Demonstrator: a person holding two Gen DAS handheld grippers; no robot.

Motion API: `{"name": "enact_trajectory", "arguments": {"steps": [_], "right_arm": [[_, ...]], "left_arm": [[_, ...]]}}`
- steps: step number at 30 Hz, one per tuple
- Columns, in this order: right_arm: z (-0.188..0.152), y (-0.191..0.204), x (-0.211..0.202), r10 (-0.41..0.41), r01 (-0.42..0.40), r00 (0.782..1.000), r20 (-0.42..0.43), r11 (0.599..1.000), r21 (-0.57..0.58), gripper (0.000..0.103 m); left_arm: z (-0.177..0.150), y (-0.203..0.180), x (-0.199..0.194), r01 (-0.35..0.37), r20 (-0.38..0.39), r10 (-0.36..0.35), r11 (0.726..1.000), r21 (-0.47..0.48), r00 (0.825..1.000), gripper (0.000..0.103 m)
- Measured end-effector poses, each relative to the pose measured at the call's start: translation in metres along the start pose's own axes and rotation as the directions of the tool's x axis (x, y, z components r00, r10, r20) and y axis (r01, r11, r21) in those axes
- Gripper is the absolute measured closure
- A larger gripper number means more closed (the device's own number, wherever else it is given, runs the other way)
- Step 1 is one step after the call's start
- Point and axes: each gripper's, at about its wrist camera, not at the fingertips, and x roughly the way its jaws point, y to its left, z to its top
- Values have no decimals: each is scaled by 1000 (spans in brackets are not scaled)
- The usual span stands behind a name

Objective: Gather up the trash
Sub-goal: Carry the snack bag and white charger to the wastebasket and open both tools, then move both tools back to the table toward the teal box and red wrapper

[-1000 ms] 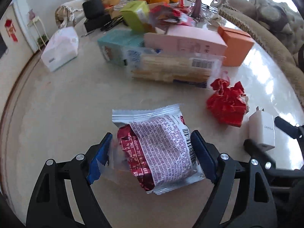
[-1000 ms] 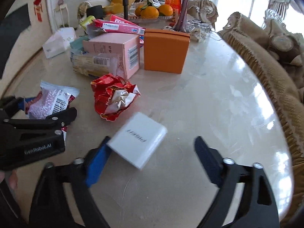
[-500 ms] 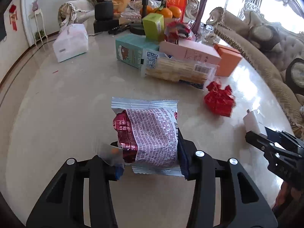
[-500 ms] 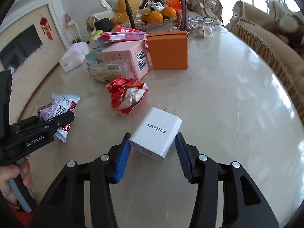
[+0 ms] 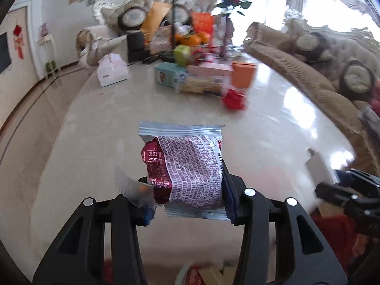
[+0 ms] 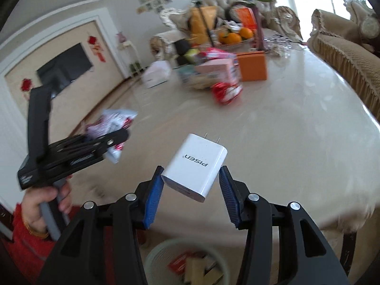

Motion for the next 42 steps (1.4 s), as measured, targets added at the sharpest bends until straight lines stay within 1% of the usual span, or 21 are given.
{"name": "enact_trajectory", "arguments": {"steps": [2,4,7,9,11,12,14,15,16,18,19,22,26,27,28,30,31,32,33,34,42], "right_arm": [[-30,16,-16,54,-54,998,-31,998,-11,57],[-57,25,-21,92,-92,993,-79,996,0,57],[-99,33,-16,107,-103,980,-166,994,32,57],[-123,33,-3,105,-96,968,-227,994,53,57],[-149,28,17,105,-82,948,-301,993,89,57],[-163,25,33,69,-43,935,-349,996,82,57],[-182,20,59,19,3,906,-423,999,52,57],[-188,17,68,16,11,897,-442,998,58,57],[-198,11,81,19,17,879,-476,997,73,57],[-208,5,99,-2,43,862,-507,997,70,57],[-214,2,107,-4,52,847,-532,996,75,57],[-220,-2,117,-2,57,828,-561,995,81,57],[-219,1,125,-22,62,823,-567,997,52,57],[-223,5,123,-22,61,822,-568,997,49,57],[-222,5,125,-20,58,821,-570,997,49,57],[-232,2,119,-9,55,822,-570,996,64,55],[-232,1,120,-14,63,821,-571,996,66,48],[-234,-1,118,-31,80,824,-566,995,63,42],[-232,-3,117,-56,106,827,-559,993,57,31],[-234,-5,116,-64,117,828,-557,991,60,28],[-241,-20,114,-46,145,818,-574,981,129,28]], "left_arm": [[-32,-9,-29,54,-4,-54,998,45,999,58],[-65,-17,-50,88,-33,-86,993,79,996,58],[-117,-24,-61,149,-121,-137,985,89,983,58],[-148,-28,-54,154,-195,-134,984,90,972,58],[-184,-28,-34,161,-306,-135,985,60,943,58],[-202,-27,-19,163,-362,-138,986,39,922,58],[-221,-24,5,156,-425,-136,988,12,895,58],[-229,-22,14,148,-449,-134,989,-3,884,58],[-237,-22,26,143,-472,-131,990,-10,872,58],[-245,-24,43,109,-493,-87,994,16,866,58],[-249,-26,47,107,-496,-79,994,28,865,58],[-254,-30,56,96,-501,-54,994,58,863,58],[-260,-30,64,86,-513,-46,995,54,857,58],[-262,-29,65,84,-518,-47,995,49,854,56],[-262,-28,67,83,-523,-49,996,42,851,52],[-263,-28,73,72,-540,-40,997,37,841,30],[-264,-28,77,52,-551,-18,998,47,835,28],[-266,-27,79,42,-557,-7,998,50,831,27],[-267,-26,80,43,-562,-11,998,43,827,27],[-268,-24,81,42,-568,-16,999,33,823,27],[-276,-22,90,51,-600,-25,998,26,800,27]]}}
